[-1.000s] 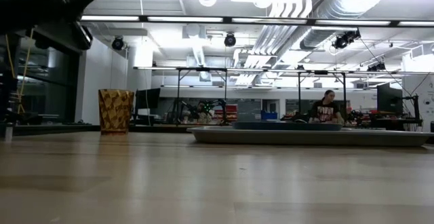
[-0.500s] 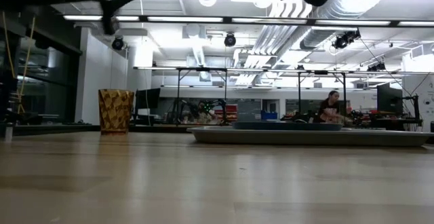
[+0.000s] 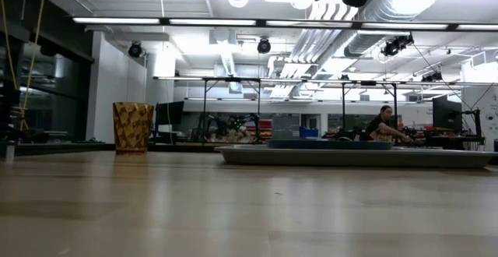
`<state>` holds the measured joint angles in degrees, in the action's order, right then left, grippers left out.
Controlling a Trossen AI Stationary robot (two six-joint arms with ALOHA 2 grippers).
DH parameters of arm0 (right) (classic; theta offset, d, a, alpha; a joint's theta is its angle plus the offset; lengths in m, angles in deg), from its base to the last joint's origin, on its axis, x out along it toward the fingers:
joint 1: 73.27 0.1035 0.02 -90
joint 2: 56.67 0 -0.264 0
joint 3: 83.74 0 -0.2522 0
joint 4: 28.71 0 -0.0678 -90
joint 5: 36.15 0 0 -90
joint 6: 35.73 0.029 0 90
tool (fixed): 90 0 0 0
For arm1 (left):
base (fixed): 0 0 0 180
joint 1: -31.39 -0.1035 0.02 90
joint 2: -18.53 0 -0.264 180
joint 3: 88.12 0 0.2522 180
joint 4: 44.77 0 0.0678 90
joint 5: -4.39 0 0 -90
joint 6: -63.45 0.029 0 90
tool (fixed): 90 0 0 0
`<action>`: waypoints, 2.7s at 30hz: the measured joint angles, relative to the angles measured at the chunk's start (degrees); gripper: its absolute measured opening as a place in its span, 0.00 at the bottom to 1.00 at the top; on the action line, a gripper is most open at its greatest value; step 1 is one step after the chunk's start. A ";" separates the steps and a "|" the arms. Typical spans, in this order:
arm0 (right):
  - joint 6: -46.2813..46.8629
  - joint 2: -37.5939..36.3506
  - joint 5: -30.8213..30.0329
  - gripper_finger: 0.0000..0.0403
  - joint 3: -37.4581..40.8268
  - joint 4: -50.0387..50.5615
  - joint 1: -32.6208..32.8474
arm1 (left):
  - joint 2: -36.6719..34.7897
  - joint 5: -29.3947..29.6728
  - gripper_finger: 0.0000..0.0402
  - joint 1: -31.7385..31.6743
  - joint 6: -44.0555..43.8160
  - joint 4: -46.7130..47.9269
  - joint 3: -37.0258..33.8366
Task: Pick and place plate/cup/fork/spoon on tray
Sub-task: Put the orange spoon on the blue tray to the right of the blue plate
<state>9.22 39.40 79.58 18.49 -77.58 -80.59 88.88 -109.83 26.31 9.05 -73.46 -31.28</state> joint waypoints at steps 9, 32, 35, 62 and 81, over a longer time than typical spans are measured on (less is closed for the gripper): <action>1.02 0.00 3.59 0.00 0.00 0.24 -3.00 | 2.14 -1.17 0.58 1.18 -0.54 1.04 1.44; 14.48 -0.35 10.41 0.06 0.02 1.66 -7.76 | -0.79 -1.08 0.01 -2.21 3.56 11.92 1.44; 14.22 -2.66 10.95 0.12 0.02 7.73 -9.22 | -3.86 -0.38 0.00 -3.36 5.08 16.61 1.44; -5.95 -12.77 -16.28 0.55 -0.02 45.26 -5.28 | 2.56 34.69 0.00 3.64 3.16 17.93 1.44; -4.45 -12.81 -15.03 0.08 0.00 47.51 -5.92 | 8.43 35.75 0.00 6.14 -0.41 11.46 1.39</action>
<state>4.77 26.59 64.56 18.49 -30.07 -86.51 97.31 -74.07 32.46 8.64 -61.99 -29.89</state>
